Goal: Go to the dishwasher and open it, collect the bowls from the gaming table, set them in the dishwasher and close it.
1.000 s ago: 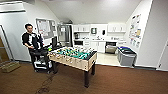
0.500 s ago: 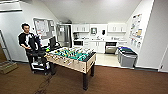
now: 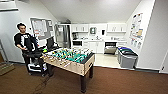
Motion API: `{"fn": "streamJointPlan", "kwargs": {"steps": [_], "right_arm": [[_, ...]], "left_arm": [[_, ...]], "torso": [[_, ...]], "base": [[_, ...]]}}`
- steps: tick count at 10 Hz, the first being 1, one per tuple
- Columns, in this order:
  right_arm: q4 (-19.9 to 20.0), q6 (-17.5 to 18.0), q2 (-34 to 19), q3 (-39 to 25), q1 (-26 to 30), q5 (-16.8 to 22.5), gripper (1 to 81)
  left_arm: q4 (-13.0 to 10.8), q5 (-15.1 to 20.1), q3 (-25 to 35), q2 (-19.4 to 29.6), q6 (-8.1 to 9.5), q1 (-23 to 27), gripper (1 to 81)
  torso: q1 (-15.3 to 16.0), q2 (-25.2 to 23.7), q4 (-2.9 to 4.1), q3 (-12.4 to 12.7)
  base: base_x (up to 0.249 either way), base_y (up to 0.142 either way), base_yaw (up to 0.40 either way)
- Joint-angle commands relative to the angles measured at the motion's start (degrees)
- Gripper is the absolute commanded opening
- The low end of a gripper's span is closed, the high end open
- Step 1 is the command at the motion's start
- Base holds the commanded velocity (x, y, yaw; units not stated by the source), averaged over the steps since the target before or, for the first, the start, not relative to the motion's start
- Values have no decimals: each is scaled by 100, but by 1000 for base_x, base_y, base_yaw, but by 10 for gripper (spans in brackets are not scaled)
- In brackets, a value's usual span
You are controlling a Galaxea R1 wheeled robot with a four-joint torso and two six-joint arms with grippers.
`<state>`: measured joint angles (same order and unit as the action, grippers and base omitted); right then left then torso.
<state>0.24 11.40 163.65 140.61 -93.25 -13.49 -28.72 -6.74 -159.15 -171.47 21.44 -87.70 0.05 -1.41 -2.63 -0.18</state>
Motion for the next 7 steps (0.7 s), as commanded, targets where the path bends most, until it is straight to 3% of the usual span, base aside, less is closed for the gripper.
{"fn": "streamJointPlan", "kwargs": {"steps": [1, 7], "right_arm": [[-51, -15, -58, -52, 257, 216, 10], [-60, -15, -58, -52, 258, 216, 10]], "left_arm": [[-37, 209, -11, 43, -9, 284, 10], [-55, 209, -11, 16, -17, 284, 10]], "torso": [[0, 0, 0, 0], [2, 0, 0, 2]], "base": [[163, -125, 0], [163, -140, 0]]}}
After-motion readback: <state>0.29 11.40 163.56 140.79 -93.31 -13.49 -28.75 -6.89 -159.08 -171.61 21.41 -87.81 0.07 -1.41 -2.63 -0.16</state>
